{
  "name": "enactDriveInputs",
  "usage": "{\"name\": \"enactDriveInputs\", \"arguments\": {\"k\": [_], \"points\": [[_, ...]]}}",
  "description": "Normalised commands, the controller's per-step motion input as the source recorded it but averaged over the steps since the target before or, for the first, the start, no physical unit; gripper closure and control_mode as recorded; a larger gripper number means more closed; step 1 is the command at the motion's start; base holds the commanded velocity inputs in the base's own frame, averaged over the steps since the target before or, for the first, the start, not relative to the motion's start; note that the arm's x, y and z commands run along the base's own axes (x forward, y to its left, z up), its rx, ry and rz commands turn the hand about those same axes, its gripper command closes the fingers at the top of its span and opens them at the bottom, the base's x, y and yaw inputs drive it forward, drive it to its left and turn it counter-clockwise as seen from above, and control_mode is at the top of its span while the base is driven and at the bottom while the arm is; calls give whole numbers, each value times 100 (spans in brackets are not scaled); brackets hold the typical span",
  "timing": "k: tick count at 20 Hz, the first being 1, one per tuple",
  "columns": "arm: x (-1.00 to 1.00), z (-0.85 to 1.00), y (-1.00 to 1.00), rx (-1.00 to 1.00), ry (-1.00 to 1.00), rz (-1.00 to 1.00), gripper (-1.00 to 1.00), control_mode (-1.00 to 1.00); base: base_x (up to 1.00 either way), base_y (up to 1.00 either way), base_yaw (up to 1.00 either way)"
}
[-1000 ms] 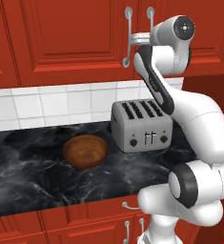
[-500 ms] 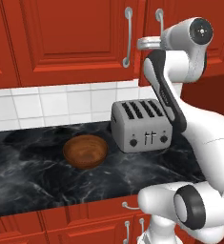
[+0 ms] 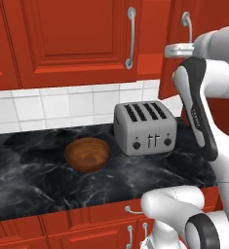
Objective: Open the cabinet and setup a tea strainer by placing it in the bowl upright.
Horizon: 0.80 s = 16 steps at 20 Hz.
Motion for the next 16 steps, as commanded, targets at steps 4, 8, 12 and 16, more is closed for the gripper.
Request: {"name": "enactDriveInputs", "arguments": {"k": [4,8,12,16], "points": [[-100,19,-59,0,2,0,100,-100,0,0,0],[-100,6,-62,0,4,-1,100,-100,0,0,0],[-96,0,-54,0,6,-3,100,-100,0,0,0],[-65,0,-4,0,6,-7,100,-100,0,0,0]]}}
